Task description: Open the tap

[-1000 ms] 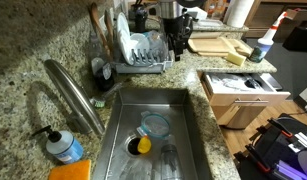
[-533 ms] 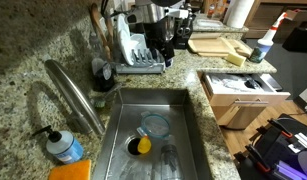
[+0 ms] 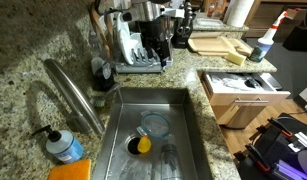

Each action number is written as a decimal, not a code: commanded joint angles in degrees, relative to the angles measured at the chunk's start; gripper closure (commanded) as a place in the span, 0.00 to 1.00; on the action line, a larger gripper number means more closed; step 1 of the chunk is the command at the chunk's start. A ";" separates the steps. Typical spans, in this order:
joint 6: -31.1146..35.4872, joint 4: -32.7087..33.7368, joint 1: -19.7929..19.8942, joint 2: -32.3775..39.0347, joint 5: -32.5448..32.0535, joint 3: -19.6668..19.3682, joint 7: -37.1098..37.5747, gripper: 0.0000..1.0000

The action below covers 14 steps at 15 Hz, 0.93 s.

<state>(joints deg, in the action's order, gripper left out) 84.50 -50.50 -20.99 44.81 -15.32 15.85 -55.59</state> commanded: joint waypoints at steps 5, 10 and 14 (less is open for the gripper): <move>-4.31 18.58 -4.68 15.28 -0.33 -1.42 -1.35 0.00; -8.22 22.06 -13.83 15.38 -6.16 -9.82 2.79 0.00; -6.82 27.10 -18.10 16.92 -10.13 -16.33 8.14 0.00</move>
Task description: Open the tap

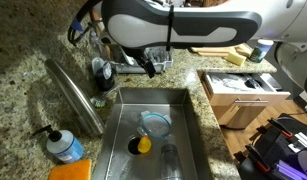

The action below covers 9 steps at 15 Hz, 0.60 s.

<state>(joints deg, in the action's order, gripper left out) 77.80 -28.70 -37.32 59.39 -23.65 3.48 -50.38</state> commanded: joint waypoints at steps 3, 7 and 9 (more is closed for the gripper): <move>-1.53 6.25 -1.99 2.31 0.35 -3.93 1.93 0.00; 1.47 8.36 -0.51 3.71 2.46 -3.15 5.33 0.00; 4.75 10.02 1.51 5.12 5.55 -2.30 8.51 0.00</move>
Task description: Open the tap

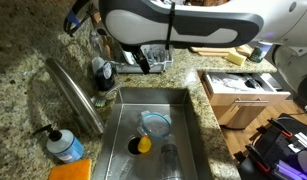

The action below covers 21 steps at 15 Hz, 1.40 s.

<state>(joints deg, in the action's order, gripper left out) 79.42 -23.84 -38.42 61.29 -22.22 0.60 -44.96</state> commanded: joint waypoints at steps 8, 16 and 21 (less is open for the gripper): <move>24.90 2.45 5.31 5.71 15.06 5.30 6.84 0.00; 29.40 1.10 1.39 5.14 17.72 7.97 1.53 0.00; 39.63 2.53 3.63 8.65 19.79 8.57 10.86 0.00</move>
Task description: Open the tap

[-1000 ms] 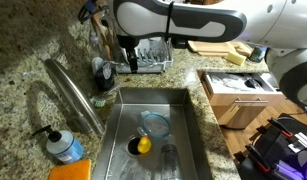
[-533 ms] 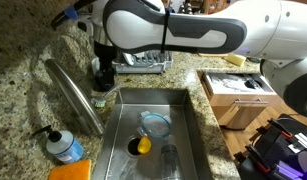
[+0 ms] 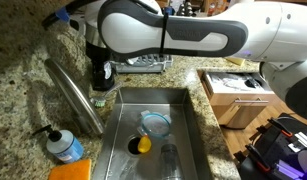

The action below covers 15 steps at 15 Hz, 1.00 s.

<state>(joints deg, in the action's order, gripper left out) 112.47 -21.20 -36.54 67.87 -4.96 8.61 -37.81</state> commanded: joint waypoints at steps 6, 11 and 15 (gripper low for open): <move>14.45 -0.56 3.39 5.51 6.78 3.40 5.04 0.00; 17.07 -0.58 2.89 6.61 6.27 3.14 6.64 0.00; 19.44 -0.06 2.95 7.58 5.72 2.91 4.92 0.00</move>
<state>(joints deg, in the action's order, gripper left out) 128.72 -21.25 -33.56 74.82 1.37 12.01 -32.05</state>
